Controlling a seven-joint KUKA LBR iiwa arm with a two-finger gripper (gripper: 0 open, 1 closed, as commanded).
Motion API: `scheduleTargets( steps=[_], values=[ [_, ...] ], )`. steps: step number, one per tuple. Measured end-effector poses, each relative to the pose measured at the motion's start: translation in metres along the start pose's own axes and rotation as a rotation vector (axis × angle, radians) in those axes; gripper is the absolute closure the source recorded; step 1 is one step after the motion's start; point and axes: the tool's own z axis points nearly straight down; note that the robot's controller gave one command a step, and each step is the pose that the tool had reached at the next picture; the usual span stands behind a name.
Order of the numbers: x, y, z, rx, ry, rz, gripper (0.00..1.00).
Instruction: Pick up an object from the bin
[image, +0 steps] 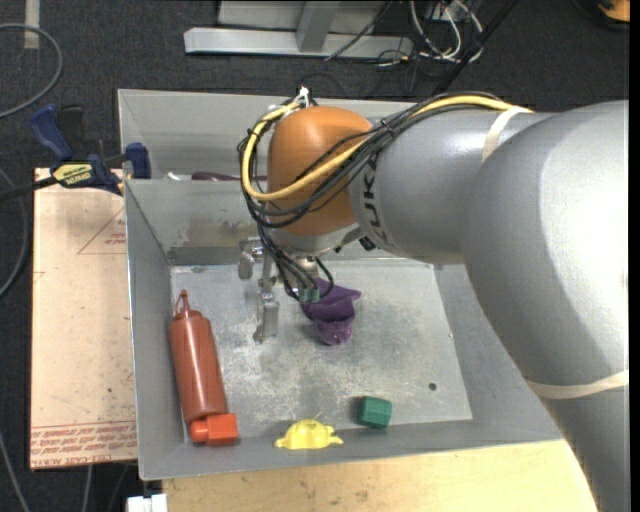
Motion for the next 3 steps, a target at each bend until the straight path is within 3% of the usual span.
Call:
scheduleTargets(
  steps=[1, 2, 3],
  values=[
    [0.005, -0.005, 0.034, 0.003, 0.010, -0.004, 0.00],
    [-0.015, -0.058, 0.042, -0.001, -0.005, -0.218, 1.00],
    [-0.015, -0.058, 0.042, -0.001, -0.005, -0.218, 1.00]
  ],
)
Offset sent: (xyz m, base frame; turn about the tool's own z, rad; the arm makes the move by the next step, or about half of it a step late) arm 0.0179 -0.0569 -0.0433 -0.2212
